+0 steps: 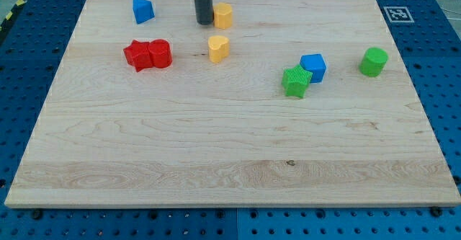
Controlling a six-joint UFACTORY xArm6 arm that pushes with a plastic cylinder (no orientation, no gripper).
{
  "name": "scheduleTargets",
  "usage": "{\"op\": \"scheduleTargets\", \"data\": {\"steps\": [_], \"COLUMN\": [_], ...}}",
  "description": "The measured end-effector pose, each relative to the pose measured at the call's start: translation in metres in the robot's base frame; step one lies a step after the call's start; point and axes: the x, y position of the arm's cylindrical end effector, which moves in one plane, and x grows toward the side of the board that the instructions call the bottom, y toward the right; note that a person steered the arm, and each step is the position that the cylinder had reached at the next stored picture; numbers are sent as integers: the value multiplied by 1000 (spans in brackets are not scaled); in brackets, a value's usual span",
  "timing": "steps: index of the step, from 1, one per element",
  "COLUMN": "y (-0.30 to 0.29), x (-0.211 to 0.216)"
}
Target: Move the red star to the bottom right of the yellow hexagon
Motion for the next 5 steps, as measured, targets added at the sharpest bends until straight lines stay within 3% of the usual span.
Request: {"op": "scheduleTargets", "data": {"steps": [3,5], "y": [53,69], "x": [34,12]}}
